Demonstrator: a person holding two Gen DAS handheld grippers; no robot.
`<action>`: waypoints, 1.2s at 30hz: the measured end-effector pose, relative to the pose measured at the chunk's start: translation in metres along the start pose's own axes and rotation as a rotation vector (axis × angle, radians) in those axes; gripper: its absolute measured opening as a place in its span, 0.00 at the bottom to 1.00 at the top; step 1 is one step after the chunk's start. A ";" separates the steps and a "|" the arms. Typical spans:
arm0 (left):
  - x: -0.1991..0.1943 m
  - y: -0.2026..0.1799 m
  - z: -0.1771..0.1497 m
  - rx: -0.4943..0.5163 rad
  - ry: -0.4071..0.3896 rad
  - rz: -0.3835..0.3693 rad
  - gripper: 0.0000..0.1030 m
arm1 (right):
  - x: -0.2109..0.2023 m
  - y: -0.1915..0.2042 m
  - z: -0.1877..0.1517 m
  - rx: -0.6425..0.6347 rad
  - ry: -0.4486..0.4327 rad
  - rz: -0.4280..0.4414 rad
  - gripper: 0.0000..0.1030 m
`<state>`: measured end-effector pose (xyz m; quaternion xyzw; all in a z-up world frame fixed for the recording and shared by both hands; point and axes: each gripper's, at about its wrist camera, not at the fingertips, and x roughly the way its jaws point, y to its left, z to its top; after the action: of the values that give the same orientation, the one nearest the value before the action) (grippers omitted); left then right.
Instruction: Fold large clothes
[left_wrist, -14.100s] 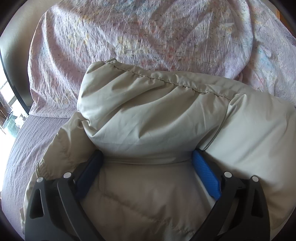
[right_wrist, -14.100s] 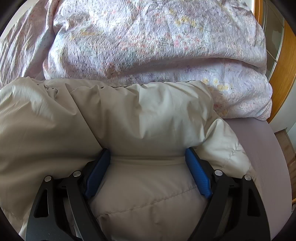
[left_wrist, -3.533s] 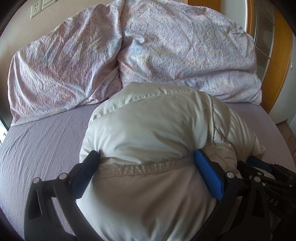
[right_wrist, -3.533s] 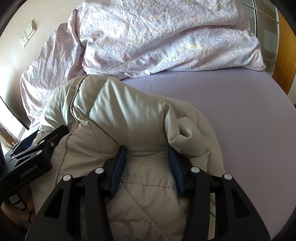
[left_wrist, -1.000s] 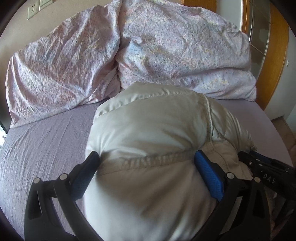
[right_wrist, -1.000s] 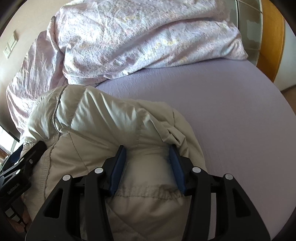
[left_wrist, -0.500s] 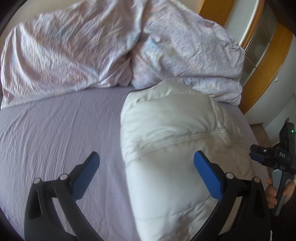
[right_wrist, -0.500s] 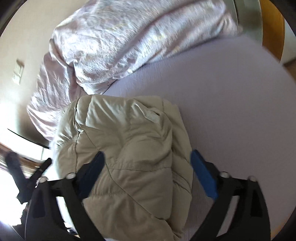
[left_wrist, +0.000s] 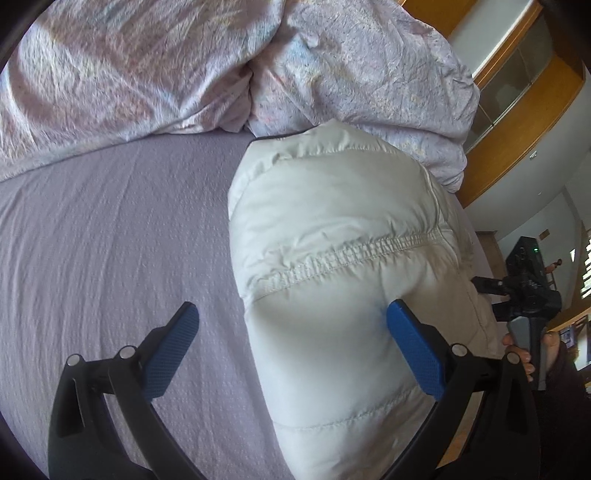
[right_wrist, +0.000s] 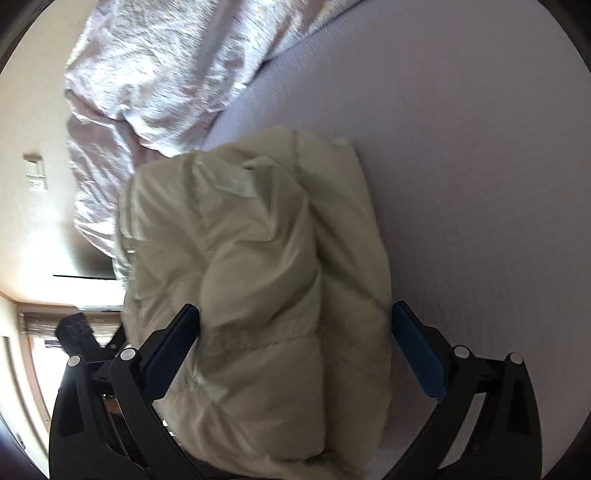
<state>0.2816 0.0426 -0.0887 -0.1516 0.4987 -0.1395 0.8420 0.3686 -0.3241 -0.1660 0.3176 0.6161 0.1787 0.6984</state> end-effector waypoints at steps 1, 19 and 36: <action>0.001 0.000 0.000 -0.006 0.002 -0.008 0.98 | 0.001 0.000 0.000 0.002 -0.001 0.002 0.99; 0.039 0.009 0.004 -0.141 0.083 -0.195 0.98 | 0.032 0.004 0.003 0.014 0.073 0.147 0.99; 0.053 0.023 0.005 -0.251 0.100 -0.275 0.98 | 0.044 0.021 0.016 -0.011 0.085 0.179 0.98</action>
<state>0.3127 0.0442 -0.1379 -0.3153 0.5279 -0.1974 0.7635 0.3952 -0.2845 -0.1841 0.3595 0.6132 0.2569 0.6548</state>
